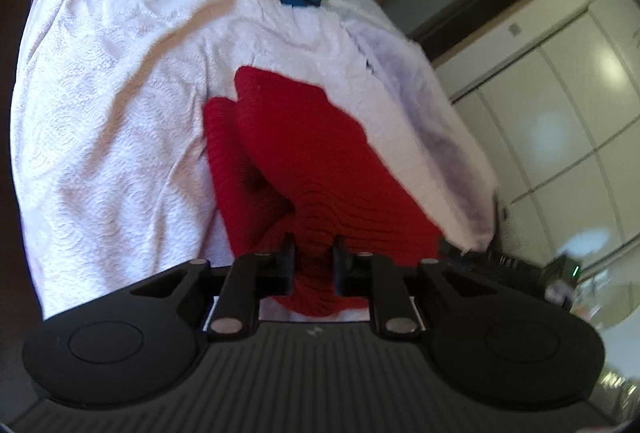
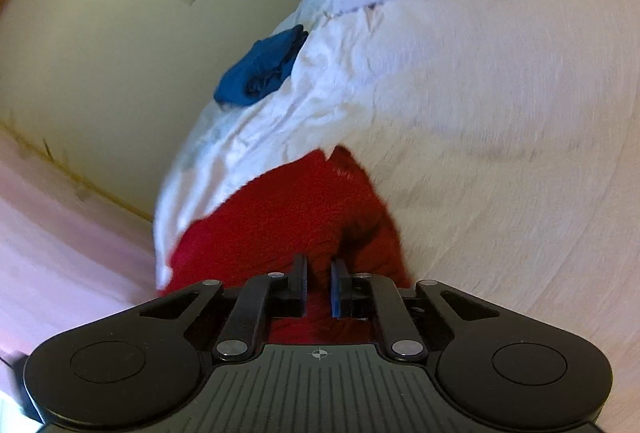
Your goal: Fold clothes
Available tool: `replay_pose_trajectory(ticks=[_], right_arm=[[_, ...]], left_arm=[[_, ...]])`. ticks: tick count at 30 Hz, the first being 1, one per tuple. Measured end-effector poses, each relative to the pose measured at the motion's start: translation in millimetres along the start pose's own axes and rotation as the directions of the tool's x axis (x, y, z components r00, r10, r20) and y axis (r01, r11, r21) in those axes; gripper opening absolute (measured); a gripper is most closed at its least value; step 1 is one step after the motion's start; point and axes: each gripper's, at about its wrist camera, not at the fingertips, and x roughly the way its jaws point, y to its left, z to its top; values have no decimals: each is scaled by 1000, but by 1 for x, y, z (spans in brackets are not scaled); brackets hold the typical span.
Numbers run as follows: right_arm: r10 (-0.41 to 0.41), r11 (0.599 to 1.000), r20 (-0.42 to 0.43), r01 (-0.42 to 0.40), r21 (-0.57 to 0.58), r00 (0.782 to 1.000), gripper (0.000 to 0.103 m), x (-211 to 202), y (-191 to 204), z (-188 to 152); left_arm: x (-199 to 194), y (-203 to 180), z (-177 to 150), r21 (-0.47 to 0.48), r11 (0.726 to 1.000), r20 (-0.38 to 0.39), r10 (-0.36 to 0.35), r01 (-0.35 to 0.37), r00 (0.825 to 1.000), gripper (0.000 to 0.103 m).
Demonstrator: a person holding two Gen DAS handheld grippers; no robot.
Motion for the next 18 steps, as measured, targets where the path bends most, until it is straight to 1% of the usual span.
replay_pose_trajectory(ticks=[1,3,5,6,7,8,10,11,12,13,16,18], right_arm=[[-24,1000,-16,24,-19,1000,8,3,2,-2],[-95,991,-53,90,-96,994,8,16,7,-11],[-167,965,-69,149,-214,984,8,25,19,-18],[-199,946,-70,173,-273,977,8,26,28,-22],[-216,938,-70,187,-292,974,9,24,33,-22],[-229,933,-69,199,-300,971,10,21,38,-21],[-243,939,-77,215,-270,967,14,13,42,-18],[-253,940,-71,228,-253,965,15,7,44,-16],[-261,941,-56,241,-240,964,20,-1,46,-15],[-272,937,-38,255,-237,962,21,-6,50,-14],[-289,928,10,283,-243,957,22,-20,64,-14],[-287,924,20,283,-256,958,22,-23,74,-17]], left_arm=[[1,0,0,4,1000,-10,16,-16,1000,15],[3,-1,-1,11,999,-31,49,-49,998,16],[5,-3,-1,28,996,-49,86,-85,995,17],[4,-11,-1,65,991,-51,122,-118,991,19],[3,-19,0,99,983,-54,157,-151,986,21],[1,-27,1,118,976,-61,189,-181,980,21],[-6,-37,6,117,969,-78,227,-217,971,21],[-10,-42,10,119,963,-92,253,-242,963,21],[-14,-48,13,127,952,-106,291,-277,951,19],[-19,-55,15,141,942,-109,321,-305,941,19],[-30,-79,23,198,921,-82,358,-336,930,19],[-22,-95,26,226,919,-67,344,-322,937,19]])
